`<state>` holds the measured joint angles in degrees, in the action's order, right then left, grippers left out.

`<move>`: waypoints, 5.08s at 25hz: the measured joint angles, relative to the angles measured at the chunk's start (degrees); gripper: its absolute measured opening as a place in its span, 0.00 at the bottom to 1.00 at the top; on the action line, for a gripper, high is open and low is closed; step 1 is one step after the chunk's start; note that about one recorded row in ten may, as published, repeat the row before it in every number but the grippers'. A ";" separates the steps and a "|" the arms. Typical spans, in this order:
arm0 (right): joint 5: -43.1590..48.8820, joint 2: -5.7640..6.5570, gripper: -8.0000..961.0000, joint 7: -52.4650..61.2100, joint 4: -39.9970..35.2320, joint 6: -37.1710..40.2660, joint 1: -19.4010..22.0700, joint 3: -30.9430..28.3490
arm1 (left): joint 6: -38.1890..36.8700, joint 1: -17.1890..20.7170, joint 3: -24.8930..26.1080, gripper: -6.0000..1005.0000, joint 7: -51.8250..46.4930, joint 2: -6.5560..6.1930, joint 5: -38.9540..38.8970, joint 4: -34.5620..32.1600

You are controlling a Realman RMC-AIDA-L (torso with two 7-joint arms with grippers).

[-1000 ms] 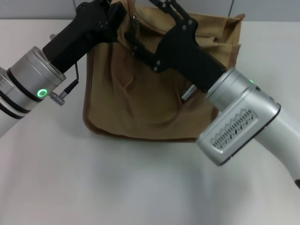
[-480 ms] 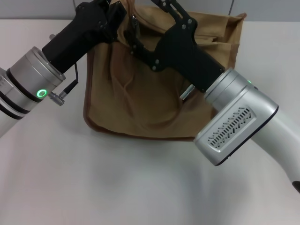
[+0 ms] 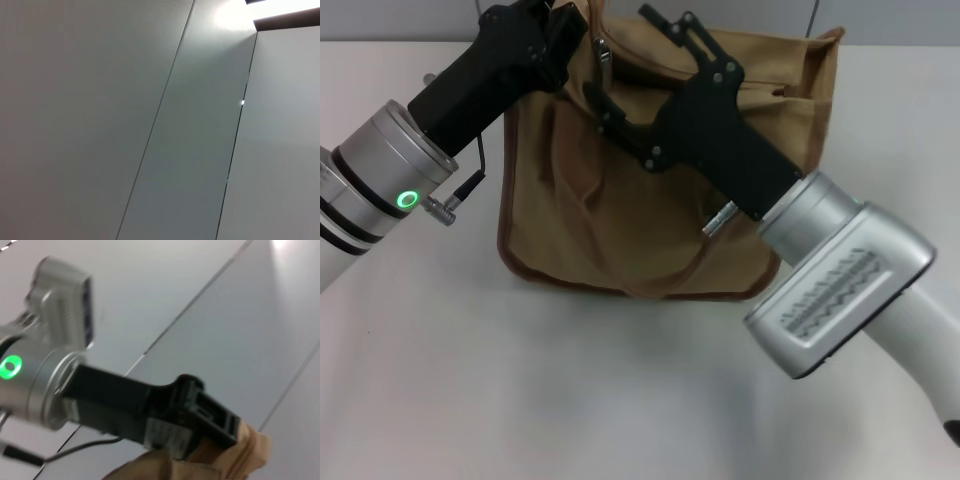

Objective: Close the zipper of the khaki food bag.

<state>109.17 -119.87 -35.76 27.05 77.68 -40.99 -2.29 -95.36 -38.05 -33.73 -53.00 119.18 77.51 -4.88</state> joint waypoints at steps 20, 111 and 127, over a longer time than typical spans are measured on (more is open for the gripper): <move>16.29 3.24 0.85 75.83 -22.17 23.61 -1.19 -1.22 | 0.93 0.09 0.51 0.03 -0.29 0.00 -0.09 -0.22; 12.48 0.16 0.05 106.17 -38.63 7.96 -12.54 15.21 | 2.21 -2.82 0.40 0.03 0.09 0.00 0.01 0.39; 10.59 0.48 0.02 106.18 -39.90 9.46 -8.41 14.93 | 1.89 -2.04 0.52 0.03 0.09 0.00 -0.03 0.39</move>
<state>119.76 -119.39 70.42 -12.85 87.14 -49.40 12.63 -93.47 -40.09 -33.22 -52.91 119.18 77.48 -4.48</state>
